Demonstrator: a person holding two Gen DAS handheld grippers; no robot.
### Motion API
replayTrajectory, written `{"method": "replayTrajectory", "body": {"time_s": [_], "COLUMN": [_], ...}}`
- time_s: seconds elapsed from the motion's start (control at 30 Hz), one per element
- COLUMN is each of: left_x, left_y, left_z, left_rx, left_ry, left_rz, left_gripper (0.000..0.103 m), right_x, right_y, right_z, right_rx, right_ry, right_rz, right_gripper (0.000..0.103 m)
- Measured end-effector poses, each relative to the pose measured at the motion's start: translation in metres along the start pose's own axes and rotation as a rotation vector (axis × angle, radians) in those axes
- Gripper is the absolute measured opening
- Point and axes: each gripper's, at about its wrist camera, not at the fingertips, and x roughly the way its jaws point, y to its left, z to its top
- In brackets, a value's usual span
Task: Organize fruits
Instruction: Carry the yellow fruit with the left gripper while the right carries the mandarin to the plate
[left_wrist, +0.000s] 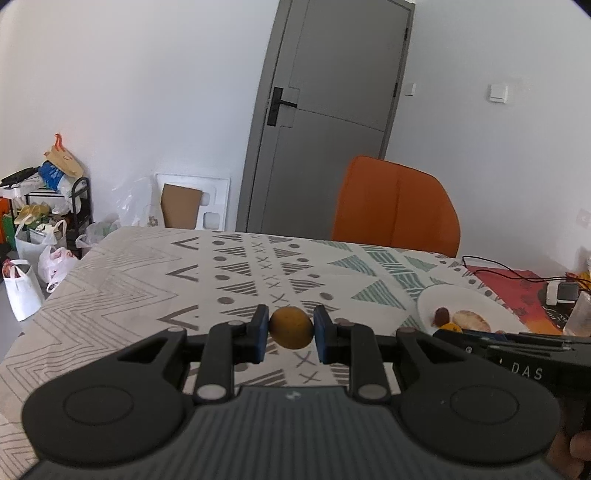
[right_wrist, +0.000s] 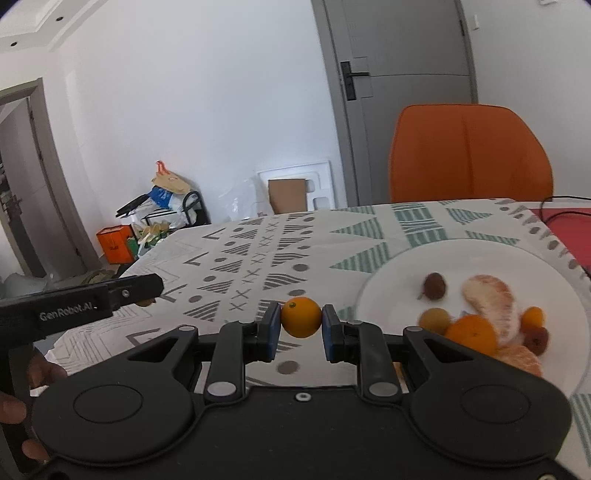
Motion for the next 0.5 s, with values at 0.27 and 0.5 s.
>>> {"method": "replayTrajectory", "body": {"time_s": [0.27,0.5], "left_x": [0.004,0.01], "left_y": [-0.023,-0.043], "left_z": [0.0,-0.001], "left_rx": [0.018,0.032], "left_ry": [-0.003,0.005], "left_rz": [-0.029,-0.064], "left_gripper": [0.024,0.024], "right_x": [-0.018,-0.03], "right_y": [-0.026,-0.047], "right_z": [-0.004,-0.008], "right_rx": [0.032,0.055], "right_ry": [-0.02,-0.025], "right_rz": [-0.039,-0.078], "right_gripper": [0.022,0.022]}}
